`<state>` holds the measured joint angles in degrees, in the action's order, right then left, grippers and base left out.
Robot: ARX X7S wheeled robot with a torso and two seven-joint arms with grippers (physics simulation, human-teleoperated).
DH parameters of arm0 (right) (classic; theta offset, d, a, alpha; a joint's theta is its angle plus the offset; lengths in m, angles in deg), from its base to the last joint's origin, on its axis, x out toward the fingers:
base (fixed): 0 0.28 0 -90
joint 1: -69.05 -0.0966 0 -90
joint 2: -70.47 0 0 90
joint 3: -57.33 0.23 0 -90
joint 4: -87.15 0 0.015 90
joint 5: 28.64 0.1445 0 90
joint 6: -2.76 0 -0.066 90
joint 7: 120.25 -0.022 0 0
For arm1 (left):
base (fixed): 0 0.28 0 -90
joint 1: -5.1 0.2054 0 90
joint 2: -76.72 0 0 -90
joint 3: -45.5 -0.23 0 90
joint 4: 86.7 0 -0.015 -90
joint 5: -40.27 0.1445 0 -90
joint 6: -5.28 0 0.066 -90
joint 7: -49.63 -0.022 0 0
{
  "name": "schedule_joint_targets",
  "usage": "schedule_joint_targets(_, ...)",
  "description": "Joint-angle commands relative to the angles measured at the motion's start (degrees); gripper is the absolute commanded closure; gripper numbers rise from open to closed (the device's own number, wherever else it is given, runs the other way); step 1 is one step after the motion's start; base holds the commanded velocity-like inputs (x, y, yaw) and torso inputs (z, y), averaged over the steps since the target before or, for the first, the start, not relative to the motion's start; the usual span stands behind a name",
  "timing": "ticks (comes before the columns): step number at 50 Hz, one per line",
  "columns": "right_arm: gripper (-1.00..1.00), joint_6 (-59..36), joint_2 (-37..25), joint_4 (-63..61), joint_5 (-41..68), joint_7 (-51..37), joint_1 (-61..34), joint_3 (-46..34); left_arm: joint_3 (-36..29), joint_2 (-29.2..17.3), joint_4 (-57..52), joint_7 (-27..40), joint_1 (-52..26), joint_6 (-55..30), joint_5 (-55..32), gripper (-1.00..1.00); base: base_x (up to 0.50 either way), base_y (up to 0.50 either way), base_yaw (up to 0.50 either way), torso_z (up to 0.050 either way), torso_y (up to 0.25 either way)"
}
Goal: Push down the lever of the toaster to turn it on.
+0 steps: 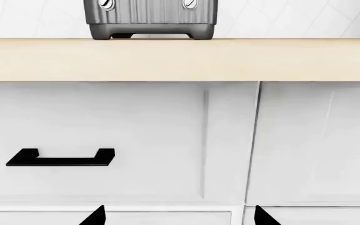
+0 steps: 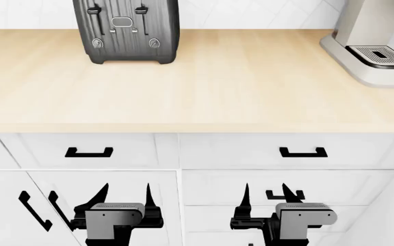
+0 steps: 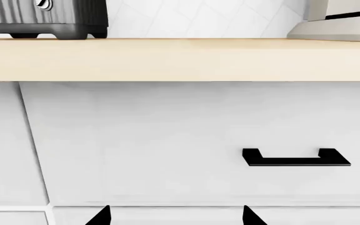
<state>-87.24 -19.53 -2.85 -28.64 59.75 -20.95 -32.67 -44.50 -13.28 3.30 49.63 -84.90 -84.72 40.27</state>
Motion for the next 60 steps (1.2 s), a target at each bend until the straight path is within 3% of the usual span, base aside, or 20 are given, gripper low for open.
schedule_joint_targets(1,-1.0,0.1,-0.9,0.4,0.7,-1.2,-0.1,-1.3,-0.9,-0.9,0.2,1.3,-0.2,-0.1,-0.8,-1.0,0.0,0.0,0.0,0.0,0.0)
schedule_joint_targets(23,-1.0,0.1,-4.1,-1.6,4.1,-3.5,2.0,-4.5,-4.4,-3.9,0.5,4.1,0.0,1.0,-3.5,-1.0,0.0,0.0,0.0,0.0,0.0)
schedule_joint_targets(60,-1.0,0.0,-6.0,-0.2,5.6,-6.7,0.0,-7.7,-7.7,-6.5,1.5,5.8,0.0,2.8,-5.6,-1.0,0.0,0.0,0.0,0.05,0.0)
